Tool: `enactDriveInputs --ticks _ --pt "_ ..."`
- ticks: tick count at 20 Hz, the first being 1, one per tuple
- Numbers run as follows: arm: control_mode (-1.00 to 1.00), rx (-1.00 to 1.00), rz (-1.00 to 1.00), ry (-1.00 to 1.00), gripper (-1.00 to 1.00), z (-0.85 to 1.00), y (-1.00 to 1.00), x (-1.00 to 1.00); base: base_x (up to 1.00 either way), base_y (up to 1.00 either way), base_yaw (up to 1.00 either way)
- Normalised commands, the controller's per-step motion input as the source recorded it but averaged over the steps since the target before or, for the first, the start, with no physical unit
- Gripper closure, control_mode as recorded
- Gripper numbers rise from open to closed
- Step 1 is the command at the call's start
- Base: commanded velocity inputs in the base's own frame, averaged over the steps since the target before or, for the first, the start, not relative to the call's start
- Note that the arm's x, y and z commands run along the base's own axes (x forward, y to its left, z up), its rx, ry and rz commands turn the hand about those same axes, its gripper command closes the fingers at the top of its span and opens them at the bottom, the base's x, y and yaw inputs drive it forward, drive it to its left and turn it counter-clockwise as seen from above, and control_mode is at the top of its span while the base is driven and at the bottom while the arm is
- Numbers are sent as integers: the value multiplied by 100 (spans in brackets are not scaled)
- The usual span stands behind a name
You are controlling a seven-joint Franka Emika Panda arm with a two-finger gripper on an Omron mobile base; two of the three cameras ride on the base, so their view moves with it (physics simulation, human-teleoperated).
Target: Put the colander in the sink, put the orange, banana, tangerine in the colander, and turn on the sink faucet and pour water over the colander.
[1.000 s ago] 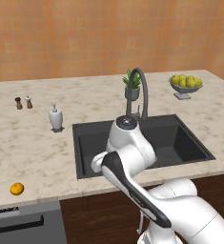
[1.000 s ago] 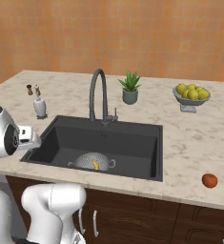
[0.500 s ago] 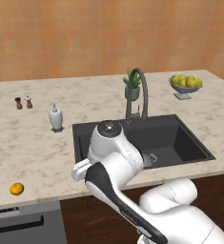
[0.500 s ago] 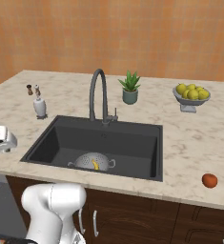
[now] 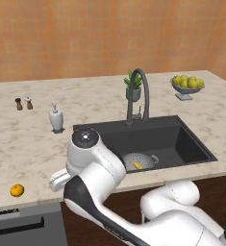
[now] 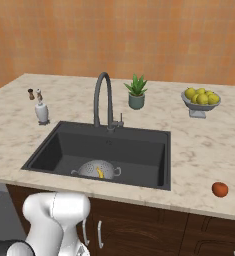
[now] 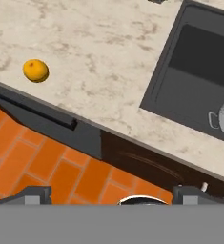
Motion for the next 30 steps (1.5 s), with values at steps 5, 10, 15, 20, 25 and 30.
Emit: enactDriveInputs --ticks 5,10,15,20,25,30 --pt "-100 0 0 0 -100 -9 62 27 0 0 0" --pt "-100 0 0 5 -100 -28 64 30 0 0 0" --pt "-100 0 0 13 -100 -36 56 30 0 0 0" --pt "-100 1 0 16 -100 -40 44 35 0 0 0" --pt "-100 0 0 2 -100 -24 38 27 0 0 0" --pt "-100 0 0 4 -100 -30 40 33 0 0 0"
